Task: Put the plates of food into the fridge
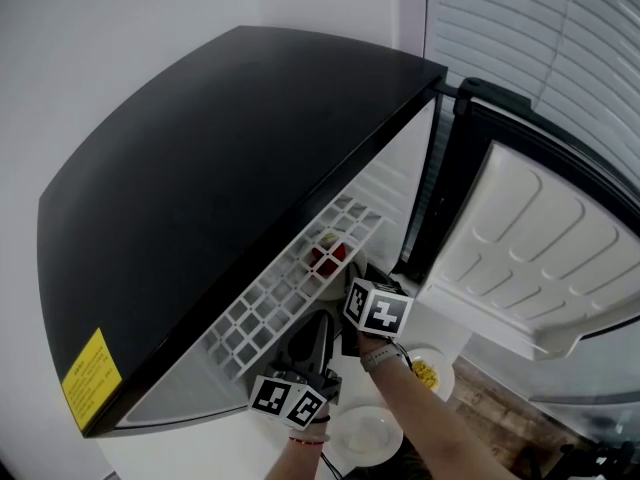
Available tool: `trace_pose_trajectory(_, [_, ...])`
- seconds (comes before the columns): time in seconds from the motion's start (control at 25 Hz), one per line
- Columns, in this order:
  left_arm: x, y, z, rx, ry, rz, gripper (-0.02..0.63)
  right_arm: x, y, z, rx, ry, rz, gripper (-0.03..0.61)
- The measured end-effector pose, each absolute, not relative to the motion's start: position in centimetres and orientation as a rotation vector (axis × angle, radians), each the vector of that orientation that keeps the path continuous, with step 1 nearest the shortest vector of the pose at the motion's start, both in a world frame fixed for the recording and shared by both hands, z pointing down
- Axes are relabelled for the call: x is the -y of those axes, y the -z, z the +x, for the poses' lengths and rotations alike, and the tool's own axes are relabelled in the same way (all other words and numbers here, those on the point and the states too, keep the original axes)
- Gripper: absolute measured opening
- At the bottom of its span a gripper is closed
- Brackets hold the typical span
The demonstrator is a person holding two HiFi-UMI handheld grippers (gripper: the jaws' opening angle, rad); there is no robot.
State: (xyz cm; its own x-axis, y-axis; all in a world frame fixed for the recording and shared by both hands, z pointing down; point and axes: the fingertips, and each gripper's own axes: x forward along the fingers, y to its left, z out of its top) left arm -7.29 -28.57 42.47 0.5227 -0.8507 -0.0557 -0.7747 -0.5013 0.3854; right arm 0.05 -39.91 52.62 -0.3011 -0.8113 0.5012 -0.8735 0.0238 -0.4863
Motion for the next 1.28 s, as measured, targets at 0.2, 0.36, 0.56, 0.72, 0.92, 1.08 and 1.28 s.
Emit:
trace_pose_trajectory(0.2, [28.2, -42.9, -7.1, 1.335, 0.357, 2.431, 0.006, 40.7, -53.9, 0.1, 2.156, -0.958, 1.782, 0.094])
trace_pose_trajectory(0.36, [28.2, -42.9, -6.9, 1.323, 0.363, 2.426, 0.006, 40.8, -53.1, 0.3, 2.092, -0.828, 1.759, 0.109])
trace_pose_trajectory(0.56, [27.8, -42.9, -6.9, 1.311, 0.365, 2.423, 0.006, 40.3, -53.0, 0.4, 2.071, -0.692, 1.757, 0.124])
trace_pose_trajectory(0.72, [27.6, -43.1, -6.9, 1.31, 0.351, 2.418, 0.006, 39.7, -51.4, -0.2, 2.142, -0.561, 1.745, 0.15])
trace_pose_trajectory(0.92, [26.8, -43.3, -7.0, 1.297, 0.344, 2.416, 0.006, 37.0, -47.9, -1.2, 2.291, -0.362, 1.653, 0.15])
trace_pose_trajectory(1.08, [25.6, -42.3, -6.2, 1.238, 0.364, 2.457, 0.006, 33.5, -45.8, -1.3, 2.422, -0.396, 1.552, 0.15])
trace_pose_trajectory(1.28, [22.7, -40.2, -6.2, 1.255, 0.377, 2.492, 0.006, 27.8, -43.2, -0.9, 2.568, -0.431, 1.458, 0.145])
